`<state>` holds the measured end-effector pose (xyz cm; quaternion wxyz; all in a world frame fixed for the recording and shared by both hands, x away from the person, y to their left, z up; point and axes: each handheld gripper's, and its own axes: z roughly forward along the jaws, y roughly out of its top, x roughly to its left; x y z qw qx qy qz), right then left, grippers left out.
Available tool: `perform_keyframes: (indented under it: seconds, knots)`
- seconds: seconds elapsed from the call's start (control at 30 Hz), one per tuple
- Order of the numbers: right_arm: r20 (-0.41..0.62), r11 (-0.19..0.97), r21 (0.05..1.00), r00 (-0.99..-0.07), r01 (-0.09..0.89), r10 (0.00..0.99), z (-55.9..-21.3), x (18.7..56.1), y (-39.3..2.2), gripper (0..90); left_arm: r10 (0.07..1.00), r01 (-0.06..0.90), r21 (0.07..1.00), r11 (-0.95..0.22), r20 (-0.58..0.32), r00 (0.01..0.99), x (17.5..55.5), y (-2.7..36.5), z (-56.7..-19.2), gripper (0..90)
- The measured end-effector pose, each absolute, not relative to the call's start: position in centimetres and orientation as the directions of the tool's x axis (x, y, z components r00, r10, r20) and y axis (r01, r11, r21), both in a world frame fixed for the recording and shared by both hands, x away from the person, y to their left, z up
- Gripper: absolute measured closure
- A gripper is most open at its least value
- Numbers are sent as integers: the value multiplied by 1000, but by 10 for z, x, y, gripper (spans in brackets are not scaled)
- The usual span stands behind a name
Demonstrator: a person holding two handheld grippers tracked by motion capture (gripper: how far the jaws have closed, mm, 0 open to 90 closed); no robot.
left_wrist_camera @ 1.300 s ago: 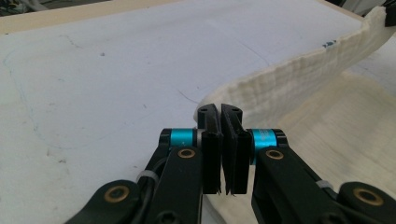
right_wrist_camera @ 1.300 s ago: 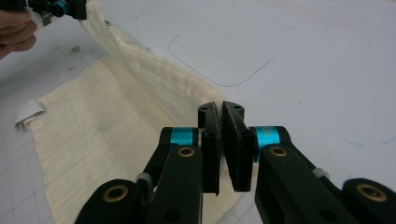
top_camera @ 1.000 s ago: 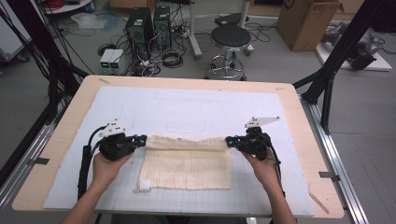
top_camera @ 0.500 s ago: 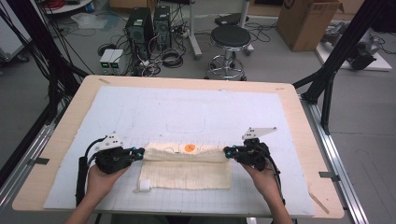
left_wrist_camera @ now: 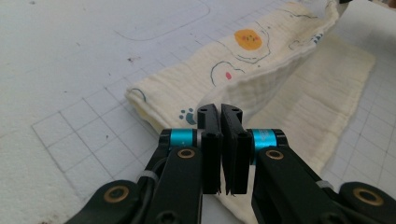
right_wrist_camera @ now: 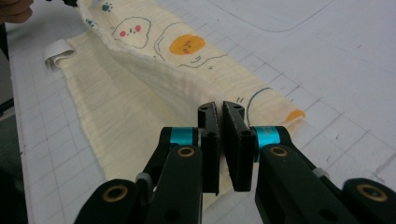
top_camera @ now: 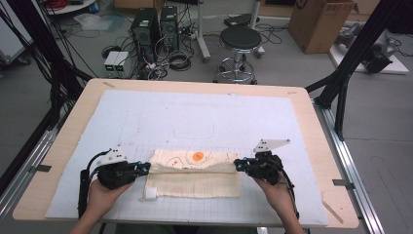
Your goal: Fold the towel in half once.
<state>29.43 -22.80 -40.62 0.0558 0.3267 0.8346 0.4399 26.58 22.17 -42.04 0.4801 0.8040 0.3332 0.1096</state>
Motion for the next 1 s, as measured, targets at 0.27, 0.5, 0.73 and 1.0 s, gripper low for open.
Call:
perform_keyframes:
  seconds: [0.27,0.5,0.73,1.0]
  knots:
    - [201,412,760,-784,503,588,-412,287,-227,855,630,429,839,-335,-139,764,259,222,-423,863]
    - [207,410,760,-786,504,582,-415,282,-227,855,623,428,840,-333,-145,769,255,223,-424,863]
    - [207,421,759,-797,496,567,-415,275,-225,853,609,429,838,-337,-153,778,249,224,-426,861]
    - [256,399,764,-807,507,532,-415,263,-232,739,567,428,844,-323,-189,802,238,229,-423,735]
